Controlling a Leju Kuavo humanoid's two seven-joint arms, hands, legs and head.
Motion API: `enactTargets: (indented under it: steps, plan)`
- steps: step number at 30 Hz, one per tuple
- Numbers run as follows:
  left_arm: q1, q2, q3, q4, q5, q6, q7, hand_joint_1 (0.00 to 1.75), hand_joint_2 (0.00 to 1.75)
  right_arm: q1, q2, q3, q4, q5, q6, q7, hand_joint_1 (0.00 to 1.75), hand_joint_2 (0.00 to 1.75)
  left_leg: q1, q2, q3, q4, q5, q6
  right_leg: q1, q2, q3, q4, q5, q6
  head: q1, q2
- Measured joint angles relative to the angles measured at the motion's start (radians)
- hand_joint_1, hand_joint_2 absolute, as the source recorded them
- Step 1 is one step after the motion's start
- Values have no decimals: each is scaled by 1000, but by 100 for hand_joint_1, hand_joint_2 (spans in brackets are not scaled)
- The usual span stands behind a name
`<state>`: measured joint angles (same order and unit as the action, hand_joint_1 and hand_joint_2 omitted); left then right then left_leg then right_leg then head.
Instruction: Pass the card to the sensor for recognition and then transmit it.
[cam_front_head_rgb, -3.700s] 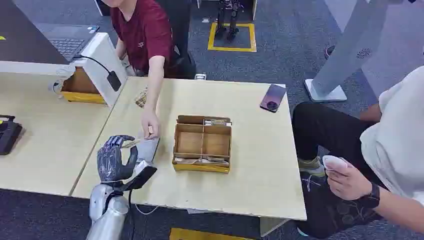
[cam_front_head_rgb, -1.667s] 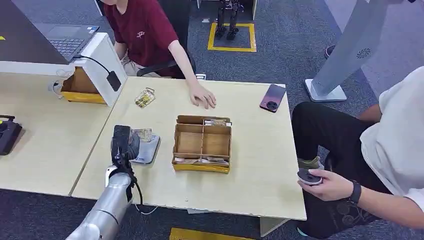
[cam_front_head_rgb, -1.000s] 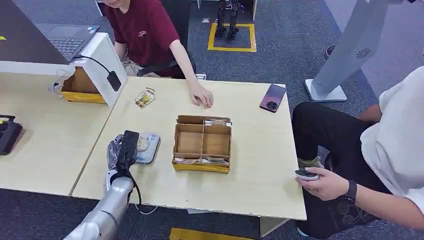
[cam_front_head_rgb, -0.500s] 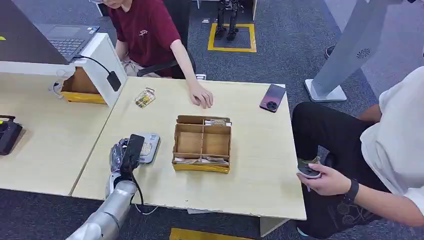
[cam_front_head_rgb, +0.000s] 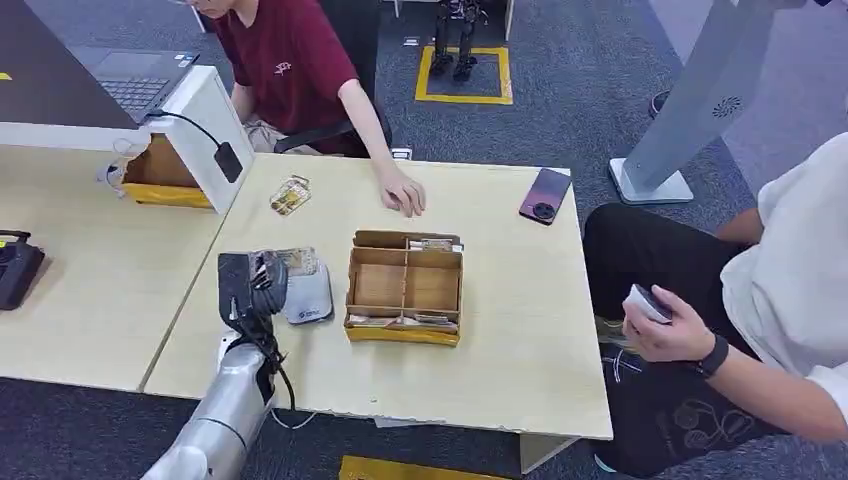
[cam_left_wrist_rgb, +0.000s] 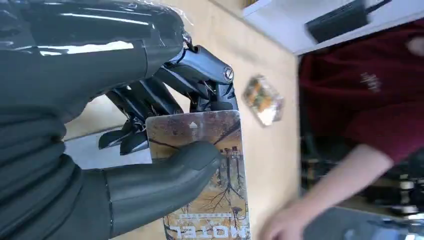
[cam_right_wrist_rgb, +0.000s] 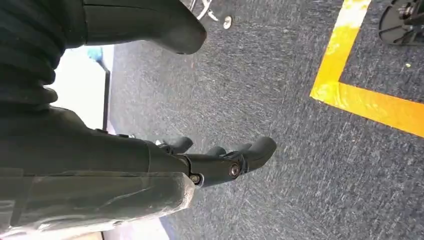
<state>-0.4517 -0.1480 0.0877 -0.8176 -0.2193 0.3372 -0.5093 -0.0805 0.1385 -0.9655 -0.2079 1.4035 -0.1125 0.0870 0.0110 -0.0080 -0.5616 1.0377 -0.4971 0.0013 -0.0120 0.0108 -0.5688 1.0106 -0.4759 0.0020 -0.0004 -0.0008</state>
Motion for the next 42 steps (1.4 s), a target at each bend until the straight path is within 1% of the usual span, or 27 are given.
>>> enactTargets:
  steps: [1, 2, 6, 8, 11, 12, 13, 14, 15, 16, 18, 19, 20, 23, 26, 30, 33, 37, 42]
  plan:
    - [3, -3, 0, -28, 8, 5, -8, 175, 175, 0, 0, 0, 0, 1, 0, 0, 0, 175, 0, 0, 0, 0, 0, 0, 0, 0, 0, 0, 0, 0, 0, 0]
    - [8, -6, 0, -55, 6, 24, -24, 175, 175, 0, 0, 0, 0, 3, 0, 0, 0, 175, 0, 0, 0, 0, 0, 0, 0, 0, 0, 0, 0, 0, 0, 0]
    - [29, -15, -4, -159, -55, 124, -104, 175, 175, -1, 0, 0, 0, 18, 2, -3, 0, 175, 0, 0, 0, 0, 0, 0, 0, 0, 0, 0, 0, 0, 0, 0]
    - [36, -15, -6, -186, -71, 145, -118, 175, 175, -1, 0, 0, 0, 21, 3, -5, 0, 175, 0, 0, 0, 0, 0, 0, 0, 0, 0, 0, 0, 0, 0, 0]
    - [37, -14, -6, -201, -131, 224, -150, 175, 175, -2, 0, 0, 0, 28, 5, -6, 0, 175, 0, 0, 0, 0, 0, 0, 0, 0, 0, 0, 0, 0, 0, 0]
    - [37, -11, -8, -202, -178, 271, -157, 175, 175, -2, 0, 2, 0, 34, 7, -6, 0, 175, 0, 0, 0, 0, 0, 0, 0, 0, 0, 0, 0, 0, 0, 0]
    - [37, -10, -8, -202, -251, 313, -164, 175, 175, -2, 0, 3, 0, 39, 9, -6, 0, 175, 0, 0, 0, 0, 0, -1, 0, 0, 0, 0, 0, 0, 0, 0]
    - [36, -10, -2, -202, -355, 340, -174, 175, 175, -2, 0, 6, 0, 43, 10, -6, 0, 175, 0, 0, 0, 0, 1, 0, 0, 0, 0, 0, 0, 0, 0, 0]
    - [34, -11, 13, -204, -494, 355, -181, 175, 175, -2, 0, 10, 0, 47, 13, -6, 0, 175, 0, -1, 0, 0, 1, 0, 0, -1, 0, 0, 0, 0, 0, 0]
    - [31, -15, 39, -210, -637, 358, -186, 175, 175, -4, -1, 13, 0, 53, 16, -6, 0, 175, 0, -1, 0, 0, 1, 0, 0, -1, 0, 0, 0, 0, 0, 0]
    - [27, -29, 104, -232, -825, 360, -189, 175, 175, -5, -1, 16, 0, 58, 18, -6, 0, 175, 0, 0, 0, 0, 1, 0, 0, 0, 0, 0, 1, -1, 0, 0]
    - [24, -37, 137, -246, -890, 360, -189, 175, 175, -5, -1, 18, 0, 58, 18, -7, 0, 175, 0, 0, 0, 0, 1, 0, 0, 0, 0, 0, 1, -1, 0, 0]
    - [22, -45, 163, -257, -920, 361, -189, 175, 175, -5, -1, 19, 0, 59, 18, -8, 0, 175, 0, 1, 0, 0, 1, 0, 0, 0, 0, 0, 1, -1, 0, 0]
    - [17, -53, 208, -279, -937, 361, -188, 175, 175, -5, -1, 21, 0, 59, 19, -8, 0, 175, 0, 0, 0, 0, 1, 0, 0, 0, 0, 0, 1, -1, 0, 0]
    - [16, -56, 231, -293, -952, 362, -188, 175, 175, -6, -2, 22, 0, 59, 19, -8, 0, 175, 0, -1, 0, 0, 1, -1, 0, -1, 0, 1, 1, -1, 0, 0]
    - [17, -70, 262, -349, -1087, 362, -188, 175, 175, -7, -3, 27, 0, 71, 20, -7, 0, 175, 0, -1, 0, 0, 1, -1, 0, -1, 0, 1, 1, -1, 0, 0]
    - [16, -77, 280, -387, -1136, 362, -188, 175, 175, -7, -3, 29, 0, 73, 20, -6, 0, 175, 0, -1, 0, 0, 1, -1, 0, -1, 0, 1, 1, -1, 0, 0]
    - [15, -85, 304, -413, -1167, 362, -188, 175, 175, -7, -3, 30, 0, 73, 20, -6, 0, 175, 0, -1, 0, 0, 1, -1, 0, -1, 0, 1, 1, -1, 0, 0]
    - [12, -93, 324, -420, -1163, 362, -188, 175, 175, -7, -3, 31, 0, 73, 20, -6, 0, 175, 0, -1, 0, 0, 1, -1, 0, -1, 0, 1, 1, -1, 0, 0]
